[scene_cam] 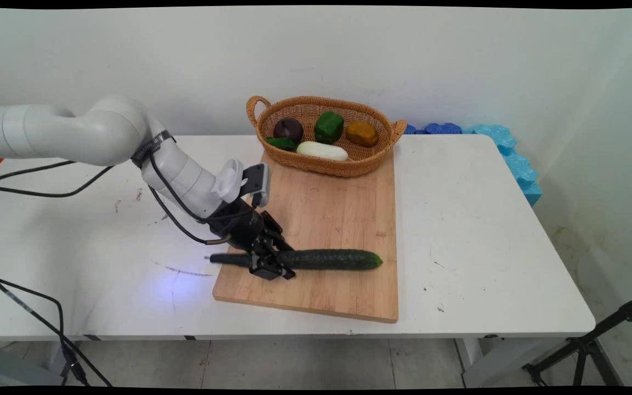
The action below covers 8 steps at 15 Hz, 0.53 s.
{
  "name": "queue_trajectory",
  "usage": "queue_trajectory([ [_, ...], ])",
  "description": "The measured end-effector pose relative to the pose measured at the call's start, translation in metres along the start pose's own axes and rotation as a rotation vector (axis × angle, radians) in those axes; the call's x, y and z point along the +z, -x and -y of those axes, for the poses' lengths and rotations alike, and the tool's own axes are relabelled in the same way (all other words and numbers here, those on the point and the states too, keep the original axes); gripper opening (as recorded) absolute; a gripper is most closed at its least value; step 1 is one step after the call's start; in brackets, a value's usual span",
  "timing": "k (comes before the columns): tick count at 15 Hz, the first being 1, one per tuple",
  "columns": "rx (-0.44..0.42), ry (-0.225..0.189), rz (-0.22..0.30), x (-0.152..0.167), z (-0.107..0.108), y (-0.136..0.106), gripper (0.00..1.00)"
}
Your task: Pick up the cucumber from the cutting board, then place the picked object in the vegetable basket
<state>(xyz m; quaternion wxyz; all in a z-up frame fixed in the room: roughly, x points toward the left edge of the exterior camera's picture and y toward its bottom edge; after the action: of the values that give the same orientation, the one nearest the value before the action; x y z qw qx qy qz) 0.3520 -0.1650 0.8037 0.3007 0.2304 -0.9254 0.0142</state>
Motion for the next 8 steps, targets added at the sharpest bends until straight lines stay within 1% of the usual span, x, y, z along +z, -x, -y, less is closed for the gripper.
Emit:
queue_trajectory([
  [5, 0.037, -0.005, 0.001, 0.0054, 0.0024, 0.0045, 0.0],
  [8, 0.051, -0.017, -0.008, 0.0021, 0.0049, 0.0016, 0.0],
])
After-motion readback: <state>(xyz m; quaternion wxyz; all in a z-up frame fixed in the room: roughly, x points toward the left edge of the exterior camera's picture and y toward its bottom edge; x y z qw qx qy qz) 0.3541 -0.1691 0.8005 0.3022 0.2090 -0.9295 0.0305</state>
